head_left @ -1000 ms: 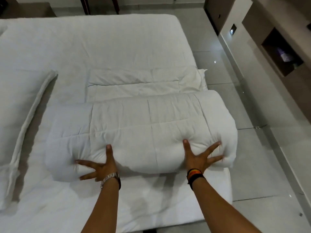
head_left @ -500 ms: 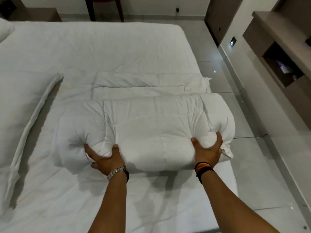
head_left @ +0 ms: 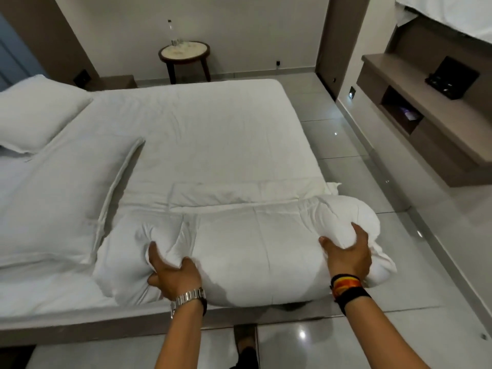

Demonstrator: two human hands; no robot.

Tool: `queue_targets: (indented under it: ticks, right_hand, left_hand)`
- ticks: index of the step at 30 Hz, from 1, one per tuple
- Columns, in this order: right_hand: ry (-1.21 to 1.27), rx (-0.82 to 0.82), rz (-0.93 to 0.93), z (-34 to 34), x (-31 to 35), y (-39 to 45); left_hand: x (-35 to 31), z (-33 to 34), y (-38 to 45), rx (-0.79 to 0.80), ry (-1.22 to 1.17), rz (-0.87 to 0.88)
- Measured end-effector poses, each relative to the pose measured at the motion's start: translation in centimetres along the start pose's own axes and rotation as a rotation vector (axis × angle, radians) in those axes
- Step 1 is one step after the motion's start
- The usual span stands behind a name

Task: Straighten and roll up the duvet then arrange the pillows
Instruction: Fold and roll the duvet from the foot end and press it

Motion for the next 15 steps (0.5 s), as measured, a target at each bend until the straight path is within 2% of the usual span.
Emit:
queue_targets:
  ticks: [3, 6, 7, 9, 10, 11, 13, 15]
  right_hand:
    - [0.06, 0.012, -0.099, -1.4, 4.1, 1.1]
    - [0.05, 0.182, -0.244, 0.7, 8.4, 2.7]
    - [-0.031, 0.251, -0.352, 2.1, 9.2, 2.9]
    - [-0.425, 0.299, -0.671, 5.6, 9.8, 2.9]
    - [-0.633, 0.263, -0.825, 7.4, 9.7, 3.3]
    - [-0.775, 0.216, -0.926, 8.8, 9.8, 3.8]
    - [-0.906, 0.149, -0.983, 11.6, 10.9, 6.5]
    - [-0.992, 0.127, -0.958, 14.4, 11.9, 10.6]
  left_hand:
    - [-3.2, 0.6, 0.6, 0.105, -0.104, 0.082]
    - [-6.1, 4.6, 1.5, 0.432, -0.17, 0.25]
    - [-6.6, 6.5, 1.8, 0.564, -0.118, 0.307]
    - [-6.4, 10.1, 2.9, 0.743, 0.109, 0.433]
    - [-6.2, 11.7, 4.0, 0.737, 0.292, 0.553]
    - [-6.2, 12.9, 5.0, 0.659, 0.498, 0.703]
    - [-7.0, 15.0, 7.6, 0.442, 0.769, 0.933]
    - [-7.5, 17.2, 11.2, 0.302, 0.835, 1.02]
Point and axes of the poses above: each hand's wrist, its own y-axis towards the middle knuckle, its own z-axis out of the palm, x = y × z, the point moved 6 cm from there along y, towards the middle knuckle, and after that the axes turned 8 degrees about -y, right-handed, at the moved point
